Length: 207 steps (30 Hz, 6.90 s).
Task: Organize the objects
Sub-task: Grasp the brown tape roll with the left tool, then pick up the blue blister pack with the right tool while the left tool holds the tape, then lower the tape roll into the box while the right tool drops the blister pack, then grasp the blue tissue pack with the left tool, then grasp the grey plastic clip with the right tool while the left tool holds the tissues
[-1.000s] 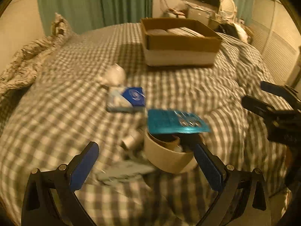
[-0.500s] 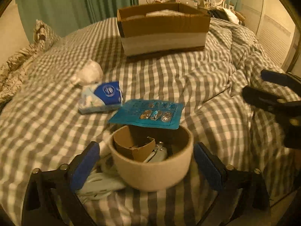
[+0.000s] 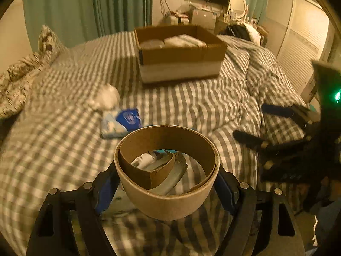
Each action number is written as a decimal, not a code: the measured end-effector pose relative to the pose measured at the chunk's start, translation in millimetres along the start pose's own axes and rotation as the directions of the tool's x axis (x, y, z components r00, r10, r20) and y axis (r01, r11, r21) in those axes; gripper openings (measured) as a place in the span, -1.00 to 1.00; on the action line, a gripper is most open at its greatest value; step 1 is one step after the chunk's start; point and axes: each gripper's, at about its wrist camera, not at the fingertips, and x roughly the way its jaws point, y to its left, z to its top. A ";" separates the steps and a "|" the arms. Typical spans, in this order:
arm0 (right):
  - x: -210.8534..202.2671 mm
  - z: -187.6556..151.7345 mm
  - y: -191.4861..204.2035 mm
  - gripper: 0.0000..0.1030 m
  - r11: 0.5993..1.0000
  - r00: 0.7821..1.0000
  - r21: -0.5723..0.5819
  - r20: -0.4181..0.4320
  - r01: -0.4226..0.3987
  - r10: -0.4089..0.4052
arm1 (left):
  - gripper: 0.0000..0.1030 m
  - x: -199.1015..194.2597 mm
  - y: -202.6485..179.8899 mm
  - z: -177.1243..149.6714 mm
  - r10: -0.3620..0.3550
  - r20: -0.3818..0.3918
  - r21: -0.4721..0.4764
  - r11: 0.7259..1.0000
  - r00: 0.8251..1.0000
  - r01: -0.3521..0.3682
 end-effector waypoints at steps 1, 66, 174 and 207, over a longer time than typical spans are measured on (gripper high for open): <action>2.5 0.7 4.2 0.82 1.000 1.000 -0.013 -0.004 -0.005 0.005 | 0.59 -2.7 2.4 3.5 0.012 0.012 0.002 1.000 1.000 -0.012; 40.4 37.2 31.1 0.32 0.977 0.990 -0.158 -0.025 -0.141 0.138 | 0.59 23.7 48.1 26.8 0.175 -0.029 -0.058 0.983 0.984 -0.177; 44.5 50.8 -13.2 0.99 0.999 0.999 0.034 0.043 0.023 -0.024 | 1.00 110.8 62.1 52.6 0.253 -0.117 -0.072 0.962 0.960 -0.263; 59.1 53.6 54.5 0.99 0.993 0.992 0.025 -0.056 -0.111 0.113 | 0.48 17.4 99.4 40.8 0.252 -0.002 -0.070 0.965 0.968 -0.251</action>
